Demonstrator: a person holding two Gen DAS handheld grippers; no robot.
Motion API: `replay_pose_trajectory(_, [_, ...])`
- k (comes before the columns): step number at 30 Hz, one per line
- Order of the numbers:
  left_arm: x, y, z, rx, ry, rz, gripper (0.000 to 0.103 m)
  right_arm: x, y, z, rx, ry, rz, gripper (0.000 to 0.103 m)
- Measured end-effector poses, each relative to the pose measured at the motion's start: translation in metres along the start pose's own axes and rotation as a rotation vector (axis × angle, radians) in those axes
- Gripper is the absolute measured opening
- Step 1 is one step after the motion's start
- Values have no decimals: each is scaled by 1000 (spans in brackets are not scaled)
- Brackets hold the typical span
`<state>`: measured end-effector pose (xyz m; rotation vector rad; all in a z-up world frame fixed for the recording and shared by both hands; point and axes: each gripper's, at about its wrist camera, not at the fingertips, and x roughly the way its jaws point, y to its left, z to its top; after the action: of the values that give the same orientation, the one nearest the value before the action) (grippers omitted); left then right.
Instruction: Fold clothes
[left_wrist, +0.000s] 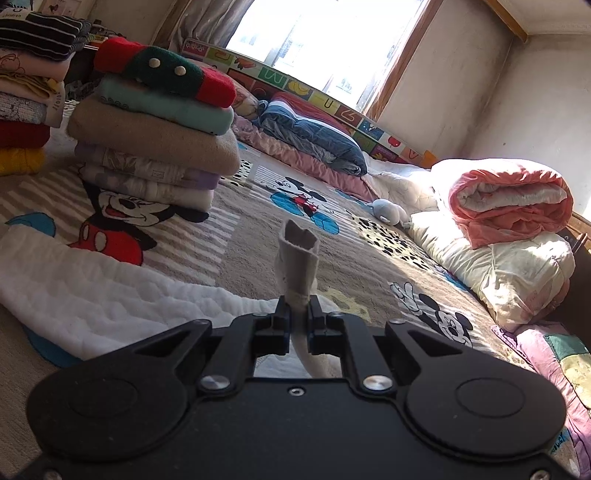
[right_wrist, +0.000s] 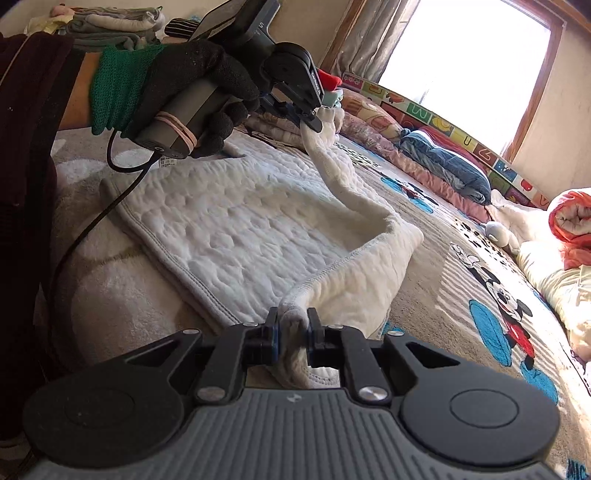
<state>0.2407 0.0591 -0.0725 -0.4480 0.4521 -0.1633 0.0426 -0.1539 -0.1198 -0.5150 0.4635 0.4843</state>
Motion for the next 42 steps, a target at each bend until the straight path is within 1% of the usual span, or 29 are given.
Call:
replay_pose_trajectory(2, [2, 4, 0, -7, 8, 4, 7, -2, 3, 1, -31, 7, 0, 16])
replay_pose_trajectory(4, [2, 5, 0, -17, 12, -6, 7, -9, 4, 1, -45, 1, 8, 25])
replay_pose_trajectory(5, [2, 5, 0, -15, 11, -9, 7, -13, 5, 1, -33, -10, 20, 31])
replay_pose_trajectory(6, [1, 4, 1, -11, 10, -11, 7, -17, 5, 2, -22, -20, 32, 40])
replay_pose_trajectory(7, [1, 3, 1, -8, 9, -13, 7, -21, 6, 2, -10, -30, 44, 44])
replay_pose_trajectory(9, [0, 2, 1, -4, 5, -16, 7, -28, 6, 3, 14, -51, 67, 45])
replay_pose_trajectory(11, [-2, 3, 1, -4, 1, -17, 7, -29, 2, 3, 46, -80, 60, 46])
replay_pose_trajectory(12, [-2, 3, 2, -5, -1, -17, 7, -28, -1, 3, 67, -97, 77, 47])
replay_pose_trajectory(13, [-3, 4, 2, -8, -3, -14, 7, -25, -2, 2, 75, -97, 94, 48])
replay_pose_trajectory(17, [-3, 9, 2, -21, 0, -2, 7, -3, 6, -7, 34, 17, 151, 52])
replay_pose_trajectory(19, [-3, 11, 1, -24, 6, 3, 7, -10, 0, -5, 71, 10, 178, 53])
replay_pose_trajectory(20, [-3, 11, 1, -25, 8, 3, 7, -14, -4, -4, 89, 2, 195, 53])
replay_pose_trajectory(23, [-3, 11, 0, -24, 7, 4, 7, -30, -19, -3, 176, -71, 269, 52])
replay_pose_trajectory(26, [-3, 11, -1, -26, 8, 11, 7, -39, -50, 1, 363, -157, 323, 52])
replay_pose_trajectory(29, [-3, 14, -2, -29, 12, 30, 7, -31, -78, 15, 406, -199, 239, 51])
replay_pose_trajectory(31, [-3, 13, -4, -13, 22, 51, 7, -16, -95, 25, 391, -196, 201, 51])
replay_pose_trajectory(33, [-2, 13, -6, 7, 28, 70, 7, -2, -109, 31, 386, -193, 182, 51])
replay_pose_trajectory(36, [1, 15, -7, 16, 43, 78, 7, 20, -126, 37, 348, -189, 164, 50])
replay_pose_trajectory(38, [3, 16, -8, 17, 54, 77, 7, 34, -129, 39, 318, -174, 165, 50])
replay_pose_trajectory(40, [4, 14, -10, 25, 63, 71, 7, 52, -132, 41, 269, -149, 159, 47])
replay_pose_trajectory(42, [4, 13, -11, 38, 73, 74, 7, 67, -136, 44, 269, -139, 170, 46])
